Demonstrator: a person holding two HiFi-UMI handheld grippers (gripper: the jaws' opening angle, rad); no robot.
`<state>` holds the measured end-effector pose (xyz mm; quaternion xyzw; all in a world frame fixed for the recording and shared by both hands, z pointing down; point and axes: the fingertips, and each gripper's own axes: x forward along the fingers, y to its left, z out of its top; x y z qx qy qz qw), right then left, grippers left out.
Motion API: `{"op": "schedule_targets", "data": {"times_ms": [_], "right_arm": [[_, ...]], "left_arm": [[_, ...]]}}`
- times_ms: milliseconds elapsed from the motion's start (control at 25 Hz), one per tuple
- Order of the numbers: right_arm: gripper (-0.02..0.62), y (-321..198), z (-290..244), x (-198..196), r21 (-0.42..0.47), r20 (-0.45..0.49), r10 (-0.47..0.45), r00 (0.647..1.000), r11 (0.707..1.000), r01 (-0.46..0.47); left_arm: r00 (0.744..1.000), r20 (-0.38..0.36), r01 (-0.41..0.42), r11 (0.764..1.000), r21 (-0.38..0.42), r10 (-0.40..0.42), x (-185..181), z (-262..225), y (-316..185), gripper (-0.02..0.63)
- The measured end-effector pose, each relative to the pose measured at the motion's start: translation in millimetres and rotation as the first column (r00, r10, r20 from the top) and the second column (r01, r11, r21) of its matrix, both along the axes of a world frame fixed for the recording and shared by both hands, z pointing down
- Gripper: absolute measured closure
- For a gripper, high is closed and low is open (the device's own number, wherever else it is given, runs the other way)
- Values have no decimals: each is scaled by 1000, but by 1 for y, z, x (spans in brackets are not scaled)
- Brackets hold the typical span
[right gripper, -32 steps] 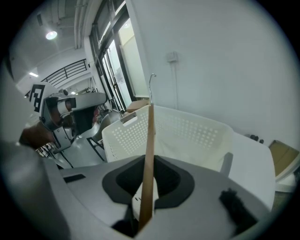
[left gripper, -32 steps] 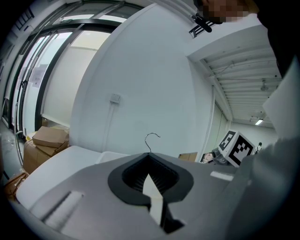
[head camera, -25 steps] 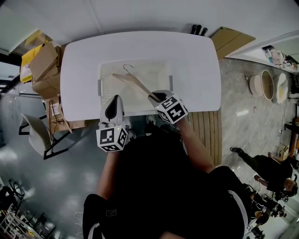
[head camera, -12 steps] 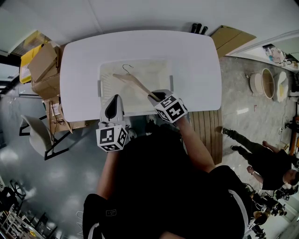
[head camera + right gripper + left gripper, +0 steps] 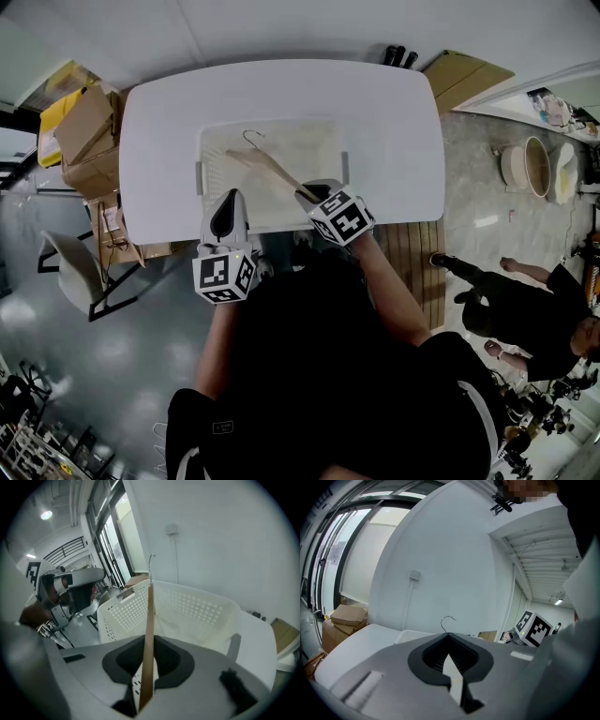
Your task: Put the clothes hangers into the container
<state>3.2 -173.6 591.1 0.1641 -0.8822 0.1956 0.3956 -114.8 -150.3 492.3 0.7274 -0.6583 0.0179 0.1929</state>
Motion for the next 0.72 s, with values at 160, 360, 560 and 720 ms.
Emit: {"op": "schedule_targets", "data": {"times_ms": [160, 360, 560, 720], "right_arm": [[535, -1, 0, 1, -3, -2, -3, 1000, 1000, 3], [535, -1, 1, 0, -9, 2, 0, 1000, 1000, 0], [535, -1, 2, -2, -4, 1, -3, 1000, 1000, 3], [534, 0, 6, -3, -5, 3, -7, 1000, 1000, 7]], "left_arm": [[1000, -1, 0, 1000, -1, 0, 2, 0, -1, 603], [1000, 0, -1, 1000, -3, 1, 2, 1, -1, 603], [1000, -1, -4, 1000, -5, 4, 1, 2, -2, 603], [1000, -4, -10, 1000, -6, 10, 1, 6, -2, 603]]}}
